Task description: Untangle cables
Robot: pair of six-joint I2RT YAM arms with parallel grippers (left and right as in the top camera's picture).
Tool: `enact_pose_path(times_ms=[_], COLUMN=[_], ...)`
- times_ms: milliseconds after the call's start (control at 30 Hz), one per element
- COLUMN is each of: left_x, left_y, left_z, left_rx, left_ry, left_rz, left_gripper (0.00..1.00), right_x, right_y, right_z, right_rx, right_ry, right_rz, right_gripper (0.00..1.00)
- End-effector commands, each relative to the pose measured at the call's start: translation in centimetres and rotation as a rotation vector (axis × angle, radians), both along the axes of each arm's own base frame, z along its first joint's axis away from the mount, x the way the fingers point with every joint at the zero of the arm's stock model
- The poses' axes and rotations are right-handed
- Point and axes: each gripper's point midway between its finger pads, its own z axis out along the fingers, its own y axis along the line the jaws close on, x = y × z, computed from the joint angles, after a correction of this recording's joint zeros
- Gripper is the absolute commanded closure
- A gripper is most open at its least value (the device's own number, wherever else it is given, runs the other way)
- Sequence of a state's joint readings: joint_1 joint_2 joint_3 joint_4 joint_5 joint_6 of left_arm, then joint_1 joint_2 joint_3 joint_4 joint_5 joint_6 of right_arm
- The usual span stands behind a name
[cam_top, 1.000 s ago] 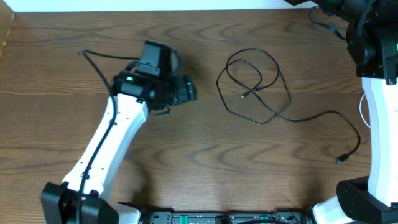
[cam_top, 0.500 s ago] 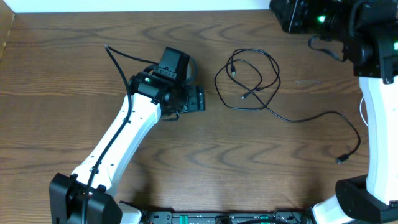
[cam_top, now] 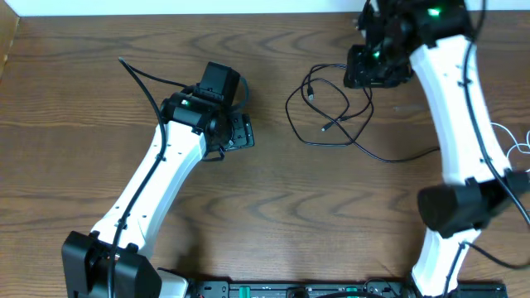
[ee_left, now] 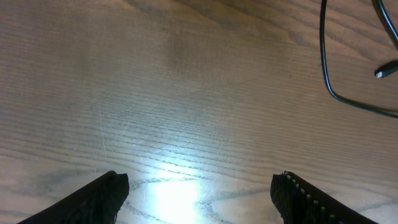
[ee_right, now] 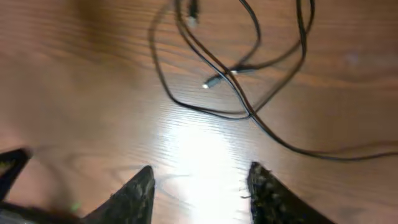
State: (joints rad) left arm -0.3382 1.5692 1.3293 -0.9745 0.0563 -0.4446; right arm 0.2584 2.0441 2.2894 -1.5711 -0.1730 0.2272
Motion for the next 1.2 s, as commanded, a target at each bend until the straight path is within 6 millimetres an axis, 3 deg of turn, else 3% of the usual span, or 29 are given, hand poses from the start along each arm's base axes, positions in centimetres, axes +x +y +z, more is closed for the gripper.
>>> enact_pose_path(times_ms=[0,167,367,533,767,900,1033,1067,1167], left_x=[-0.2,-0.3,-0.3,-0.3,-0.4,-0.4,-0.4,-0.4,-0.4], left_y=[0.5,0.5,0.6,0.6,0.6,0.6,0.6,0.6,0.6], left_z=[-0.4,-0.4,-0.4,-0.4,-0.5,-0.5,-0.5,-0.5,-0.5], left_rx=[0.023,0.025,0.027,0.027,0.029,0.028,0.029,0.029,0.028], left_ry=[0.013,0.017,0.019,0.020,0.024,0.023,0.023,0.023,0.023], left_rz=[0.012,0.011,0.008,0.008,0.008,0.009,0.009,0.009,0.008], left_gripper=[0.21,0.21,0.21,0.21,0.21,0.21,0.21,0.20,0.21], right_x=[0.7,0.5,-0.7,-1.5,-5.1,-7.4,-8.4,-8.5,-8.4], right_y=[-0.7,-1.6,-3.6,-4.1,-5.1,-5.8,-6.0,-6.0,-6.0], right_z=[-3.1,-6.2,-5.5,-5.0,-4.7,-4.5,-5.1,-5.6,-7.1], right_rx=[-0.060,-0.130,-0.229,-0.248,-0.261,-0.232,-0.176,-0.162,-0.134], right_ry=[0.089,0.195,0.203,0.207,0.228,0.168,0.055,0.017,-0.045], right_rz=[-0.134,-0.247,-0.307,-0.271,-0.265,-0.301,-0.319,-0.323,-0.327], right_gripper=[0.53,0.52,0.51,0.51,0.52,0.52,0.50,0.40,0.27])
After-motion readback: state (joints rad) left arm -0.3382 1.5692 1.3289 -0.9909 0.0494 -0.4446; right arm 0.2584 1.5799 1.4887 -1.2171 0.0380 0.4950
